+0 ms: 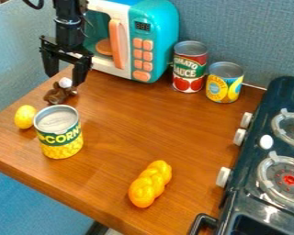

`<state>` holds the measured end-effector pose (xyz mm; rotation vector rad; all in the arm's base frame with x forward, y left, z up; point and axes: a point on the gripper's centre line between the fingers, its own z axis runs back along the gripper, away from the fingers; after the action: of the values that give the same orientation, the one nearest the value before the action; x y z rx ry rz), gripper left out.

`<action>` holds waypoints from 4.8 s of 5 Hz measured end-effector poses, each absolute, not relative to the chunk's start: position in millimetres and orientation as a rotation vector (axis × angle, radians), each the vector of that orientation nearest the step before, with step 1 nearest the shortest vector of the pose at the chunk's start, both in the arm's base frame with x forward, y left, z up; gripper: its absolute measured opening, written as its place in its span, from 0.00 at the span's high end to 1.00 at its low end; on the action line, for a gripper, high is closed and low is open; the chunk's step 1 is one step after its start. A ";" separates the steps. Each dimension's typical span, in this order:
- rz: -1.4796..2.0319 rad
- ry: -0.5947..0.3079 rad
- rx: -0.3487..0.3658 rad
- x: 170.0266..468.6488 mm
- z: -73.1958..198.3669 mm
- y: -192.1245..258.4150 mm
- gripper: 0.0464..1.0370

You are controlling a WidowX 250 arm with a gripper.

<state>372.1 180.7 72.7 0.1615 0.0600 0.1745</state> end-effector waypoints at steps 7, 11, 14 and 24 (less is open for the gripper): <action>0.139 0.174 0.143 367.1 24.9 198.2 0.04; 0.138 0.048 0.040 360.6 40.1 182.9 0.75; -0.082 -0.108 -0.018 358.6 100.5 82.1 0.90; -0.053 -0.121 -0.126 360.5 65.2 -71.6 0.03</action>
<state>360.5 -71.6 65.2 -0.1261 -0.1211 -0.0529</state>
